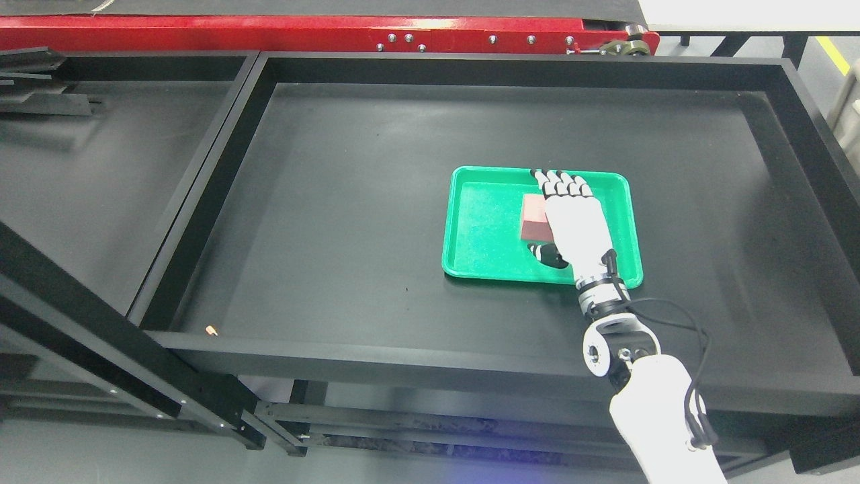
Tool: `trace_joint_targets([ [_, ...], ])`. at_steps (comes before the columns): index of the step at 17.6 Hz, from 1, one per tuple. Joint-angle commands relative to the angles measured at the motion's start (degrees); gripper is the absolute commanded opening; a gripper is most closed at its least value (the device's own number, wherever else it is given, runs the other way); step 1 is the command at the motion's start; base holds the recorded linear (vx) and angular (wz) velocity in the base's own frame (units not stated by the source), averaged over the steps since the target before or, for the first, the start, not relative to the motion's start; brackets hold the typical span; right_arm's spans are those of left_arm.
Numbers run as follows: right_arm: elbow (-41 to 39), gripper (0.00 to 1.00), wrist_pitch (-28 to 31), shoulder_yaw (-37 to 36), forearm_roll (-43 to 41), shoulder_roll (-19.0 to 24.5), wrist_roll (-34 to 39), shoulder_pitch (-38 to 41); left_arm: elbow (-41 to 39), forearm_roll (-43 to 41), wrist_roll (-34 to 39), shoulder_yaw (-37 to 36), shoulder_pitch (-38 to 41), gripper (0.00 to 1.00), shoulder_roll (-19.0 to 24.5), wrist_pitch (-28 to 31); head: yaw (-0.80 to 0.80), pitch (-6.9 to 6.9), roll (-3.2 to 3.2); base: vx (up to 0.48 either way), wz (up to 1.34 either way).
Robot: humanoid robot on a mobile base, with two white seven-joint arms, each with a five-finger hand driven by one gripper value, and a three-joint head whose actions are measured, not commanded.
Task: Pick pink block from left shelf to tray
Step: 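Close the right hand fingers around the pink cube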
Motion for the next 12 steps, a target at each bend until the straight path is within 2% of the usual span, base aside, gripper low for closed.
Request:
trace_joint_targets([
  [1,3.1,0.99,0.4,0.2,-0.2,-1.0,1.4,-22.4,-1.0,0.0,-0.1,0.0,0.0,1.0,1.0,0.3,0.0,0.0,0.0,0.094,-0.02],
  [12,7.1,0.98,1.1,0.0,-0.2,-1.0,1.4,-27.3,-1.0,0.0,0.0,0.0,0.0,1.0,1.0,0.4,0.0,0.0,0.0,0.068,0.0],
])
